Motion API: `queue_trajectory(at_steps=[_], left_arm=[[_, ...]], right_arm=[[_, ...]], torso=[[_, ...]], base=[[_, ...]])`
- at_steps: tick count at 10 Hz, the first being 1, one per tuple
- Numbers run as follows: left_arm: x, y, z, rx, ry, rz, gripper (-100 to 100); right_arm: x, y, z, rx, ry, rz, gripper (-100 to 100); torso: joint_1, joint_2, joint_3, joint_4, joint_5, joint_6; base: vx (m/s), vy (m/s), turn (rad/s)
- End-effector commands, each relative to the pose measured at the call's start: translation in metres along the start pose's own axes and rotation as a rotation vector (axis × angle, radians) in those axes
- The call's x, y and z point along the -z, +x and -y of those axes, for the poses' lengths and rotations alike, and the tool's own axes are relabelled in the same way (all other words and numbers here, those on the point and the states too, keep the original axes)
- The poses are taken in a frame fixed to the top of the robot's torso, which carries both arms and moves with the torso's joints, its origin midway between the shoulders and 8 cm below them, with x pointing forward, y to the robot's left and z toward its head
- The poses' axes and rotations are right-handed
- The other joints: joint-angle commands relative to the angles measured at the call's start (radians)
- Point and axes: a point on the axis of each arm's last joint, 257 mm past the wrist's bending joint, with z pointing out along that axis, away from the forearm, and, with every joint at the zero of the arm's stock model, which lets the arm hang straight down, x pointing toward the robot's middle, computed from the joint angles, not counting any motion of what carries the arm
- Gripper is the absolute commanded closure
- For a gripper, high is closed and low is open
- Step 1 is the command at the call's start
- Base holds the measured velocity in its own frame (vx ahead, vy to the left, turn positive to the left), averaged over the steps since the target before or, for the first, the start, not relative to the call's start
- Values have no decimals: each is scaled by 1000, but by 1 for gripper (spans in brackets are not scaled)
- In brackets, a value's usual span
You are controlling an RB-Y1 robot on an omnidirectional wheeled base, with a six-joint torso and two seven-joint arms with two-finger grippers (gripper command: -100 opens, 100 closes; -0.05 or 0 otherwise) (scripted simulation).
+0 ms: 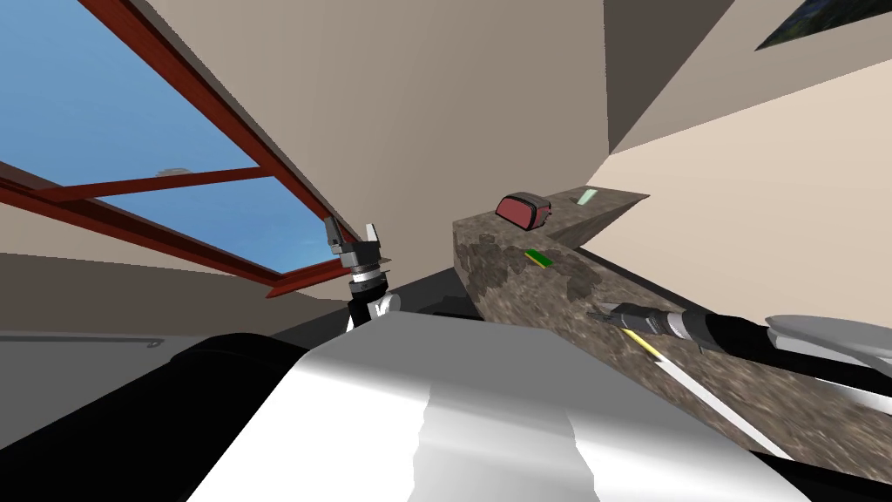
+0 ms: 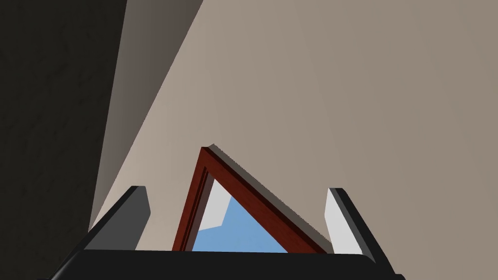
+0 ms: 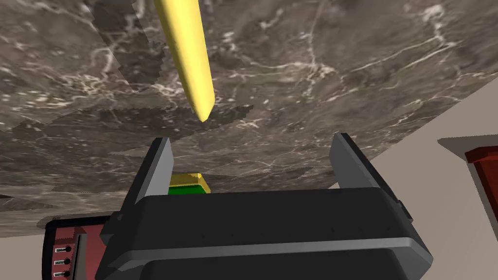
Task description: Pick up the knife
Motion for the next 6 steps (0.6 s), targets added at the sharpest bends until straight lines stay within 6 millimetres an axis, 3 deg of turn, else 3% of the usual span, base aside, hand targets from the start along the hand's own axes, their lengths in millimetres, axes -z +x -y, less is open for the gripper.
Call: queue_trajectory(at_steps=[1, 5, 6], left_arm=[[0, 0, 0, 0, 0, 0, 0], [0, 0, 0, 0, 0, 0, 0], [0, 0, 0, 0, 0, 0, 0]], right_arm=[[14, 32, 5, 4, 13, -93, -100], [49, 100, 13, 14, 33, -283, -100], [49, 105, 11, 11, 28, -292, -100]], torso=[[0, 0, 0, 0, 0, 0], [0, 1, 1, 0, 0, 0], [0, 1, 1, 0, 0, 0]], base=[[1, -12, 42], [-5, -19, 28], [-7, -18, 17]])
